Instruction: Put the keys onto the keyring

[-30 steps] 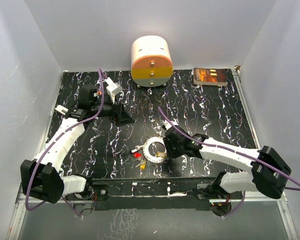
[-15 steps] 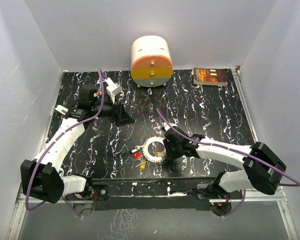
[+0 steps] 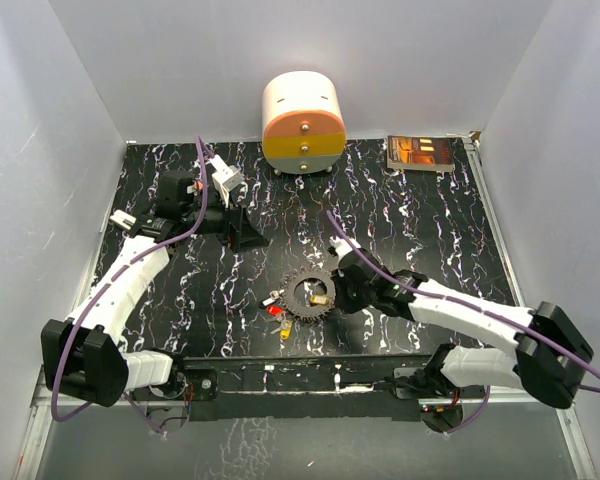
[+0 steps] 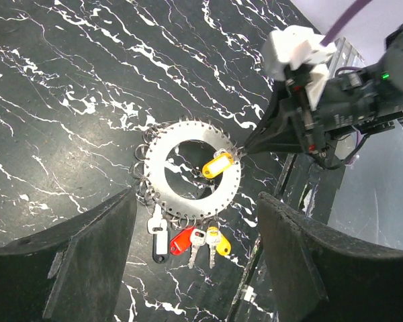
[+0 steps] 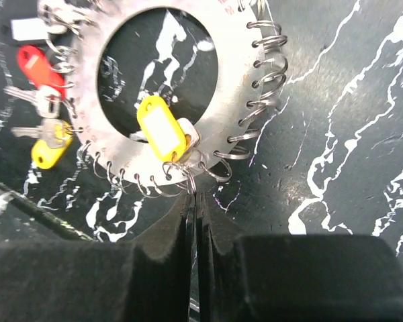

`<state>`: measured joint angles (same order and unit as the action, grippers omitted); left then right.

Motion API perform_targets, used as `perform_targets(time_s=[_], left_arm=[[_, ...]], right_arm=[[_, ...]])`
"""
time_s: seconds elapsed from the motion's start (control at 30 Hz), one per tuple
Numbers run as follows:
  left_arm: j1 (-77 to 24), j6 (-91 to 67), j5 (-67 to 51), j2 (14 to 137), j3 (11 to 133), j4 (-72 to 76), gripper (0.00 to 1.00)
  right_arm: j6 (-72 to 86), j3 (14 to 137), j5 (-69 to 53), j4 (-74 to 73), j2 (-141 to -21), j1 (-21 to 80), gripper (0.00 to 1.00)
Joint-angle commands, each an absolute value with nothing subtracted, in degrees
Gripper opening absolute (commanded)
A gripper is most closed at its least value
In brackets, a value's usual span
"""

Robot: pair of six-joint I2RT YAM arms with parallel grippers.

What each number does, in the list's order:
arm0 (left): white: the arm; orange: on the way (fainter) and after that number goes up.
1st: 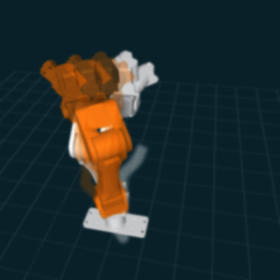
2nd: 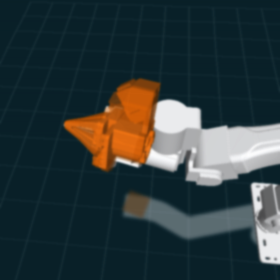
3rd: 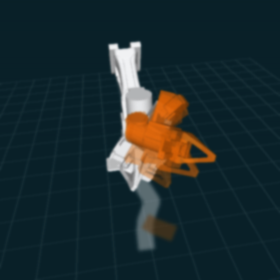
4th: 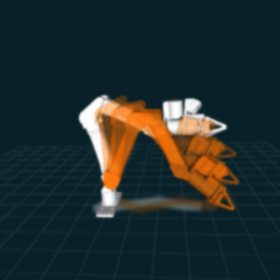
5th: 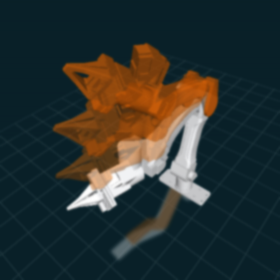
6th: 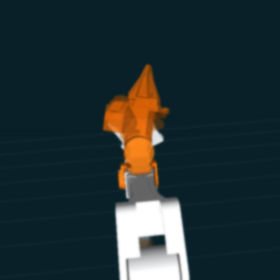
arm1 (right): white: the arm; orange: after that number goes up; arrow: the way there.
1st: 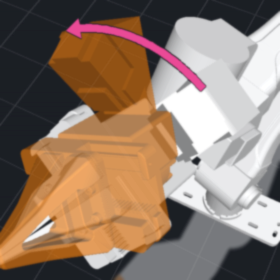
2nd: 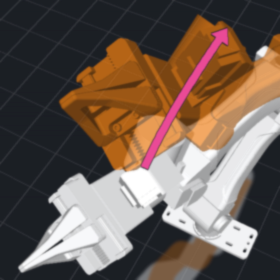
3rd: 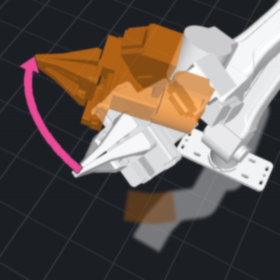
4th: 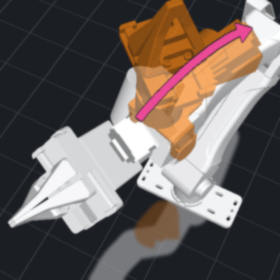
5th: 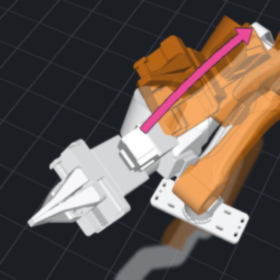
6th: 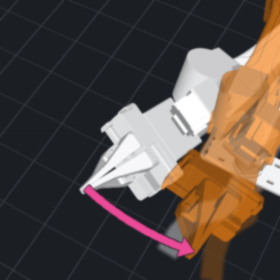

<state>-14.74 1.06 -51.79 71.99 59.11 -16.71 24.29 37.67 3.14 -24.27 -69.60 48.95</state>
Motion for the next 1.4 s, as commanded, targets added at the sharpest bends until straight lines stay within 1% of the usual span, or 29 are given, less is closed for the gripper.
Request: perform_targets(time_s=[0.0, 0.23, 0.4, 0.7, 0.87, 0.97, 1.0, 1.1, 1.17, 1.23, 1.37], left_arm=[[-14.4, 1.3, -54.2, 70.3, 59.0, -16.1, 0.71], [-14.4, -0.3, -56.6, 71.4, 60.2, -14.8, 0.71], [-14.6, -2.0, -59.1, 72.2, 60.3, -13.1, 0.71], [-16.0, -4.9, -63.6, 73.3, 60.1, -9.9, 0.73], [-16.3, -5.3, -63.6, 72.8, 58.6, -9.1, 0.73], [-16.3, -3.9, -62.2, 72.1, 58.3, -10.6, 0.73], [-16.4, -3.2, -61.6, 72.0, 58.5, -11.2, 0.73], [-16.3, -2.6, -60.9, 71.7, 58.4, -11.8, 0.73], [-16.3, -2.4, -60.4, 71.6, 58.2, -11.9, 0.73], [-16.3, -2.3, -60.0, 71.8, 58.0, -11.9, 0.73], [-16.3, -2.6, -59.9, 71.8, 57.9, -11.7, 0.73]], right_arm=[[21.4, 39.7, 3.9, -20.0, -62.8, 48.8, 0.08], [16.8, 42.0, -0.4, -18.0, -57.3, 48.8, 0.08], [15.8, 43.7, -5.5, -16.4, -55.2, 48.8, 0.08], [15.4, 45.8, -10.1, -11.3, -53.7, 48.7, 0.08], [15.4, 46.9, -9.9, -12.0, -54.2, 48.7, 0.08], [17.1, 46.7, -6.3, -17.0, -55.5, 48.7, 0.08], [19.0, 46.6, -3.7, -19.9, -56.4, 48.7, 0.08], [27.2, 47.1, 3.9, -31.6, -59.1, 48.8, 0.17], [30.4, 46.6, 4.3, -36.5, -59.8, 48.8, 0.24], [33.1, 45.3, 3.1, -38.7, -59.8, 48.7, 0.3], [35.9, 41.8, 2.2, -37.9, -59.7, 48.7, 0.32]])
